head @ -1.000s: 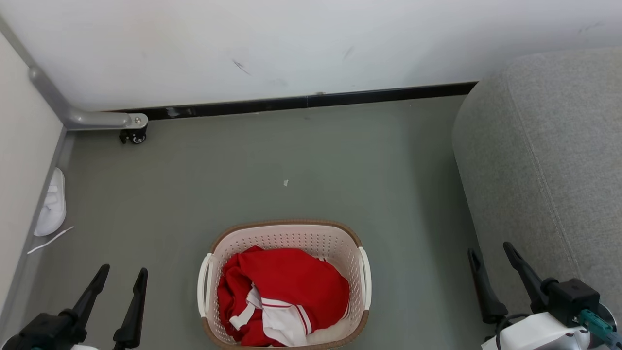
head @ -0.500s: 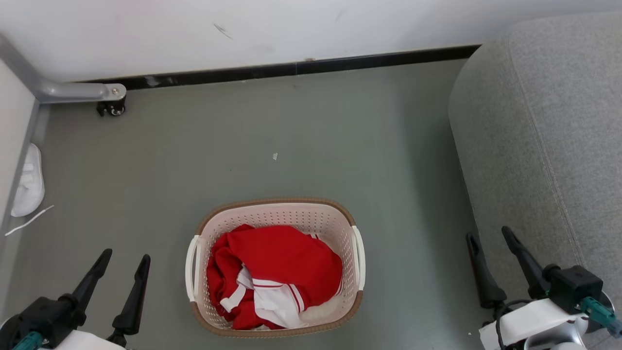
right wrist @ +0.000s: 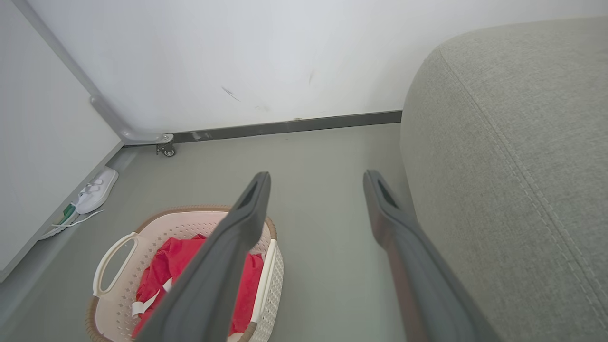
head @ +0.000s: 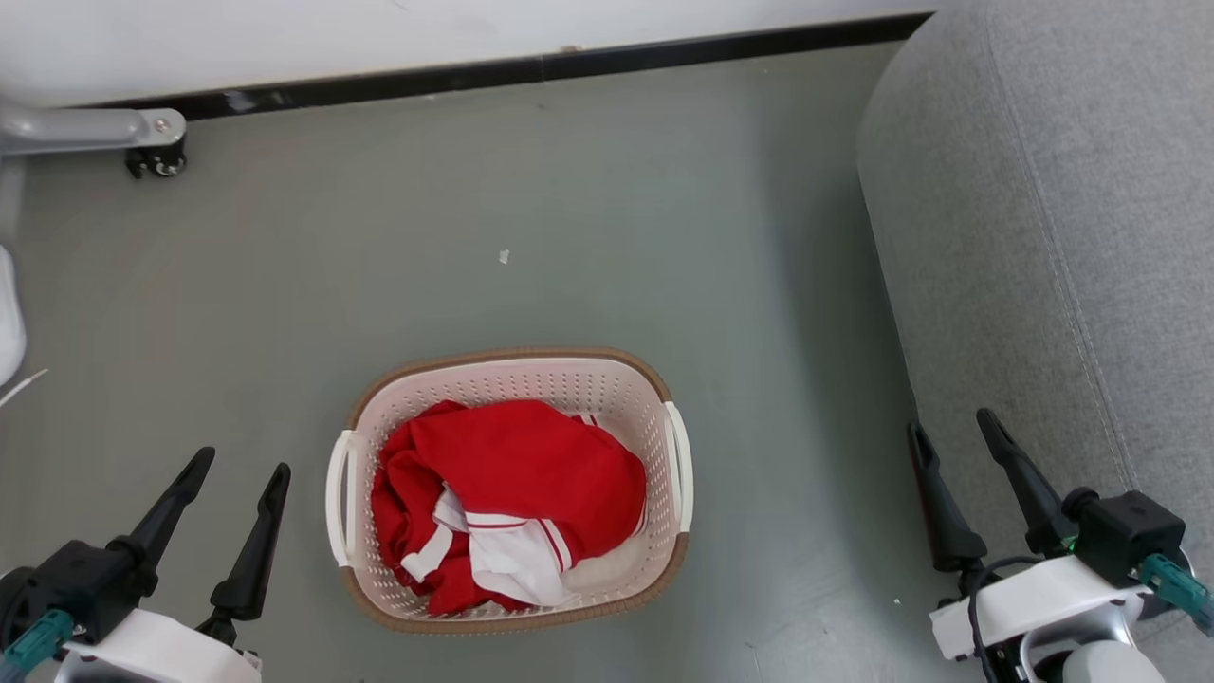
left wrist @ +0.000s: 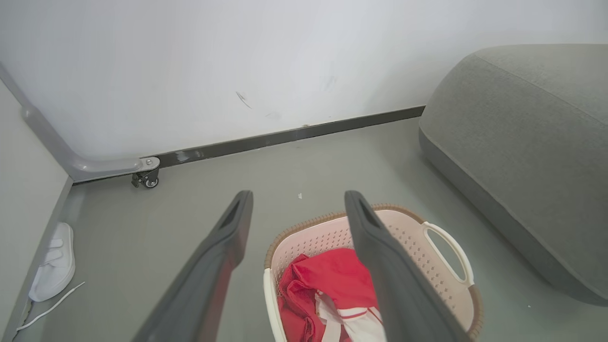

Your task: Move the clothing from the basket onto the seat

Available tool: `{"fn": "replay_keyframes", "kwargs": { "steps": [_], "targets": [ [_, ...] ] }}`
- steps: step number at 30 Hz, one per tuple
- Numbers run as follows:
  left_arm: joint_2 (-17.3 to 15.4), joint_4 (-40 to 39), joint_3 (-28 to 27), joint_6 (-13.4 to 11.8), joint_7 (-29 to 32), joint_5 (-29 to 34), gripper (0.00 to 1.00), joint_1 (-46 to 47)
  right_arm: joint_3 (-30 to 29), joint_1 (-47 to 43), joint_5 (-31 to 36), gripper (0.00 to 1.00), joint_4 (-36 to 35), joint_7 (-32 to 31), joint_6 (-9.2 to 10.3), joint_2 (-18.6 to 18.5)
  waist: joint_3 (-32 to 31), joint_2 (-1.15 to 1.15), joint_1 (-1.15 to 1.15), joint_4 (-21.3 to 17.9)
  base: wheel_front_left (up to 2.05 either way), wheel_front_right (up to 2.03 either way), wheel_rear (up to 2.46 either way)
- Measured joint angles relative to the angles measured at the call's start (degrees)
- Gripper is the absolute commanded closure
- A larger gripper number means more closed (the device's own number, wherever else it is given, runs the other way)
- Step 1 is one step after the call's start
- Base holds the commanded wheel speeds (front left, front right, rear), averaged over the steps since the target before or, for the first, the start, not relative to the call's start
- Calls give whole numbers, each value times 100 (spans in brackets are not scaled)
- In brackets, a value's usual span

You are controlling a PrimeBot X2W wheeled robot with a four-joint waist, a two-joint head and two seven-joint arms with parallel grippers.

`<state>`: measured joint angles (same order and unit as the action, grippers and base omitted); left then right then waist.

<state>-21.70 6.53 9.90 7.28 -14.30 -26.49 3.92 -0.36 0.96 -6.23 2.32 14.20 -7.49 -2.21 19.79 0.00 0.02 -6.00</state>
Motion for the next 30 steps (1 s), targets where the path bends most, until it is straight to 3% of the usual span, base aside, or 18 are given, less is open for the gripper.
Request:
{"fn": "replay_keyframes", "kwargs": {
  "steps": [30],
  "targets": [
    [-534,339,755,0,275,-13,0,711,338,300,-398,0,-46,0,0,1,761,0,-1,-624,0,0,0]
  ]
}}
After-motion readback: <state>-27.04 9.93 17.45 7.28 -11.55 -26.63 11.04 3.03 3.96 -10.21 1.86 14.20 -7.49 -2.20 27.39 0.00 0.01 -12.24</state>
